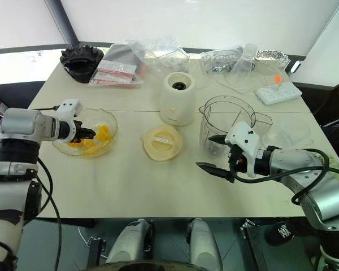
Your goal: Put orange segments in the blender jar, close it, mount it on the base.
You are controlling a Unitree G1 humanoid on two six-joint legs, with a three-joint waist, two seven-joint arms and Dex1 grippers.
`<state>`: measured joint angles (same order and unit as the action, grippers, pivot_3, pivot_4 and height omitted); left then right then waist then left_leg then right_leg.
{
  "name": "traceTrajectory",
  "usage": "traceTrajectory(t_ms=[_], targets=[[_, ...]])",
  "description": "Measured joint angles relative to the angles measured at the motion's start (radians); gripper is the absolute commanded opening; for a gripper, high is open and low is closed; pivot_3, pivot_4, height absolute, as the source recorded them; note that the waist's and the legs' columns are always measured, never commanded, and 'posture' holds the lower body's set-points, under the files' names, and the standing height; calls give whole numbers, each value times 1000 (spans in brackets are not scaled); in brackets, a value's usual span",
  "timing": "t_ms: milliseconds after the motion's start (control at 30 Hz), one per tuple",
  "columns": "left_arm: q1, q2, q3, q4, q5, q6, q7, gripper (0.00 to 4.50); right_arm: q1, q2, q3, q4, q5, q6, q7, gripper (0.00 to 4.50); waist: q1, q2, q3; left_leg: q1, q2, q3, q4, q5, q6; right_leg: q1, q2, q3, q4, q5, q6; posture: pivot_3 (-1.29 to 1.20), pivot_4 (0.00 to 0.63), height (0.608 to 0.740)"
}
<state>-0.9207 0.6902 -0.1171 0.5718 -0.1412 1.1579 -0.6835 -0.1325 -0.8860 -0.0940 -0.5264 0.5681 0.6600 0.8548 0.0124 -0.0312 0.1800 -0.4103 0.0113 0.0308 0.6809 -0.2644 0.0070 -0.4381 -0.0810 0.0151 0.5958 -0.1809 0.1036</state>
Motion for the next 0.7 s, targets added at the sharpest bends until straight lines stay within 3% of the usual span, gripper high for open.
traceTrajectory(t_ms=[167, 267, 400, 700], targets=[[-137, -3, -151, 261, 117, -255, -122, 144, -1, 0, 8, 11, -14, -13, 16, 4500, 0, 0, 0, -2, 0, 1, 0, 0, 0, -2, -1, 0, 0, 0, 0, 0, 150, 740], [-196, -20, -185, 370, 168, -359, -156, 923, -1, 2, 10, 12, -17, -14, 16, 4500, 0, 0, 0, -3, 0, 1, 0, 0, 0, -3, -1, 0, 0, 0, 0, 0, 150, 740], [-216, -37, -213, 463, 225, -445, -195, 2896, -1, 3, 10, 12, -19, -15, 16, 4500, -1, 0, 0, -4, 0, 1, 0, 0, 0, -4, 0, 0, 0, 0, 0, 0, 150, 740], [-237, -45, -253, 496, 305, -516, -353, 2896, 3, 9, 11, 12, -26, -15, 11, 4500, 0, 0, 0, -7, 0, 1, 1, 0, 0, -5, 0, 0, 0, 0, 0, 0, 150, 740]])
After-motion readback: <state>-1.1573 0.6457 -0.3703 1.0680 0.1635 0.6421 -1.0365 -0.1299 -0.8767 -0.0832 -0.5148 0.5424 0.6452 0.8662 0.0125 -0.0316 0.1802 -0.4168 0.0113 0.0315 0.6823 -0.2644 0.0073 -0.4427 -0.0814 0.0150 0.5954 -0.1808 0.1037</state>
